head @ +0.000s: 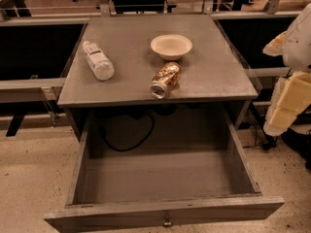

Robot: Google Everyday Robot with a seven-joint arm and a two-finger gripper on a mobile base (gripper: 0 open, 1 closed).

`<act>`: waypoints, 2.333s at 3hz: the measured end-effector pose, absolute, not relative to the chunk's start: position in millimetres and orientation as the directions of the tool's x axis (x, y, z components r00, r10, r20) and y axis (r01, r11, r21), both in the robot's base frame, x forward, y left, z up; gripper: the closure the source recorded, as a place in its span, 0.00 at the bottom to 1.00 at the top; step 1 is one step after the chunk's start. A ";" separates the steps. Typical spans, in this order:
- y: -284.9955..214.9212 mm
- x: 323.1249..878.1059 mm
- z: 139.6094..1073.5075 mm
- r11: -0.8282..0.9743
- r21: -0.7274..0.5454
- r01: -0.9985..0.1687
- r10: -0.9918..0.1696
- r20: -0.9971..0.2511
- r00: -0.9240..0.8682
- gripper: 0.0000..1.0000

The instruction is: Place orange can into top drawer

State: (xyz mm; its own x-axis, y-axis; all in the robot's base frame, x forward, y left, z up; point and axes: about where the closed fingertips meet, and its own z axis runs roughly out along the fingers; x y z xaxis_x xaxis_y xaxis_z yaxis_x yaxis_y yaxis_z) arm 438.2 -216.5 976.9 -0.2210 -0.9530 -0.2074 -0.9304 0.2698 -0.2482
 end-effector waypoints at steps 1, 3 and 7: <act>-216.5 438.2 976.9 0.270 -0.248 -0.930 -0.953 -0.207 -0.221 0.00; -182.2 459.1 936.0 0.004 -0.268 -0.963 -0.993 -0.113 0.027 0.00; -130.5 494.0 926.2 -0.368 -0.297 -0.881 -0.916 -0.047 0.398 0.00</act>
Offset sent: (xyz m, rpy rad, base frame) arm 0.0540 0.0050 -0.0473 -0.1978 0.0508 0.1985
